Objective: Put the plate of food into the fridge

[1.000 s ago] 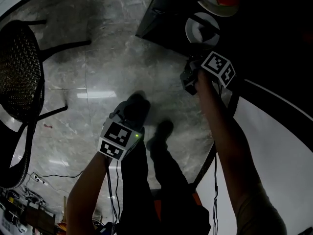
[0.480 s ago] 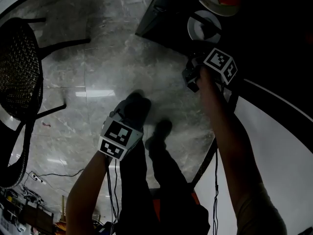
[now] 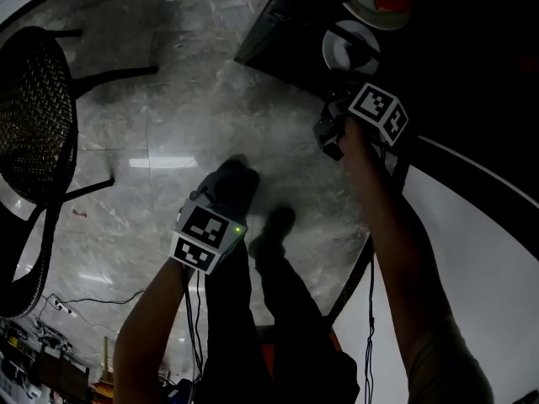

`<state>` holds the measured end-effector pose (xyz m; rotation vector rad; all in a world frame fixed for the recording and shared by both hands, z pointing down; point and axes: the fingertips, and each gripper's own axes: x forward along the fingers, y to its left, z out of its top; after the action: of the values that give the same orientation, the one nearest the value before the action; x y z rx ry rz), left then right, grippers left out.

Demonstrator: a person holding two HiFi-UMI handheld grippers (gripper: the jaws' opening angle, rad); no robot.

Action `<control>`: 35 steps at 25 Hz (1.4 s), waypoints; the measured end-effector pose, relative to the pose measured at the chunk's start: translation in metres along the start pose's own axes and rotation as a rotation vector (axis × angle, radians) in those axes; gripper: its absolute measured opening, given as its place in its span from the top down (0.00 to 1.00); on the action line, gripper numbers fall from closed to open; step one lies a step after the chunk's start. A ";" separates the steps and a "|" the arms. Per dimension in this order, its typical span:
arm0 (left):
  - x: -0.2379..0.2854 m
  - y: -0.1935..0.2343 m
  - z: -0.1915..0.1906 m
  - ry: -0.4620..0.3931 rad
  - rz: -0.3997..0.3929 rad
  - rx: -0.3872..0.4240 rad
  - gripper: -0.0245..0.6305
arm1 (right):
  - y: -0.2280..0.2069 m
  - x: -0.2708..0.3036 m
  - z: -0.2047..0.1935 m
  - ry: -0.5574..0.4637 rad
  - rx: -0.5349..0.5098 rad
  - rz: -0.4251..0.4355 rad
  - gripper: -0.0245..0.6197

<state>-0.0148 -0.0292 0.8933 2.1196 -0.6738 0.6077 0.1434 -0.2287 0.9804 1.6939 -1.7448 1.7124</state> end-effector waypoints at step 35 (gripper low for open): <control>-0.095 -0.053 0.137 -0.055 0.014 0.022 0.95 | 0.240 -0.263 -0.082 0.274 -0.339 0.451 0.93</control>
<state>-0.0252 -0.0885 0.7293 2.1608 -0.7154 0.5687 0.0055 -0.0899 0.6722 0.9294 -2.2326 1.5825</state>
